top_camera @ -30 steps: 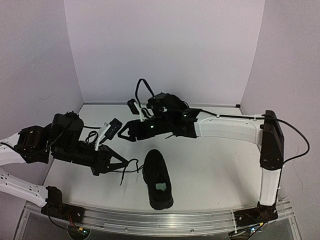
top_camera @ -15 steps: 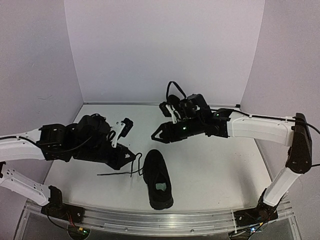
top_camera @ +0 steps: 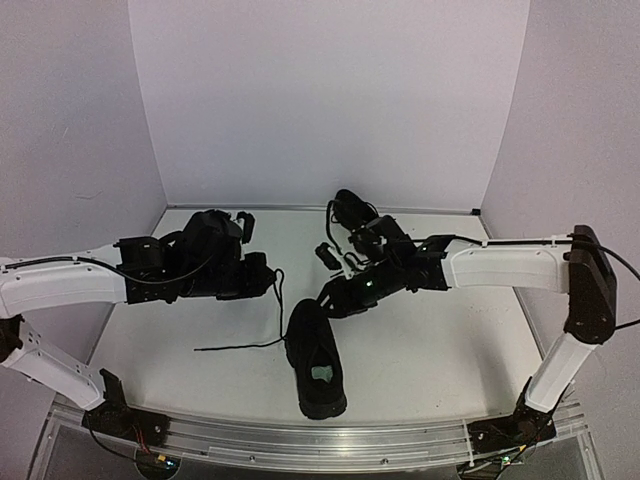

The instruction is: Tie the shoes

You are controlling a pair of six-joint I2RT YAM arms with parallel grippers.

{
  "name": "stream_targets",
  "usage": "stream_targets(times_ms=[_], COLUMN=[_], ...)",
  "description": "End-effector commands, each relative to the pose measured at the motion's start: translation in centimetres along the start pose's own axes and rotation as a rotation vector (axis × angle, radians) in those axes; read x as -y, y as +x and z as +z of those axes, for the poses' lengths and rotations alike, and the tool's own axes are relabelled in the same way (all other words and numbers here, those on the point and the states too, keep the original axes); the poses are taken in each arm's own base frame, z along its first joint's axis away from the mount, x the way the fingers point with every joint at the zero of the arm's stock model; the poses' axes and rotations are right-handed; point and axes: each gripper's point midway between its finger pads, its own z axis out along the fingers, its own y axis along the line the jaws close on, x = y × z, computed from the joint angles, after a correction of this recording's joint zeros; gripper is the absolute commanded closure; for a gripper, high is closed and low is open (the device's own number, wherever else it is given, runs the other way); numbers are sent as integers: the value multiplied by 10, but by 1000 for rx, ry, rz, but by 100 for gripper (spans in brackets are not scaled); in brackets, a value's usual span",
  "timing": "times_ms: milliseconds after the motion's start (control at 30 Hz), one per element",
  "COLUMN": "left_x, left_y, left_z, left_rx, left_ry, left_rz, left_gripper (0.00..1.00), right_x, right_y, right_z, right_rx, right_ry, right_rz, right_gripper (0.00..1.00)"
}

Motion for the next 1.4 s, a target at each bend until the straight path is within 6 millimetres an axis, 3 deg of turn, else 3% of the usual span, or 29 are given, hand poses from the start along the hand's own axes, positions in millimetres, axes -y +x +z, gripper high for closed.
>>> stream_targets(times_ms=[0,200,500,733,967,1100,1367], left_x=[5,-1,-13,-16,-19,-17,-6], left_y=[-28,-27,-30,-34,-28,-26,-13], left_z=[-3,2,9,12,22,31,63], left_rx=[86,92,94,97,72,56,-13], left_ry=[9,-2,-40,-43,-44,-17,26], left_rz=[-98,-129,-147,-150,-173,-190,-194], left_gripper=[100,100,100,100,100,100,100], right_x=[0,2,-4,-1,-13,-19,-25], right_y=[11,19,23,26,20,13,11], right_z=[14,25,25,27,20,9,1], right_rx=[-53,-98,-124,-148,-144,-112,-86], right_ry=[-39,-62,-103,-87,-119,-122,-132], right_rz=[-4,-1,-10,-14,-59,-103,-145], right_gripper=[63,67,77,75,90,98,100])
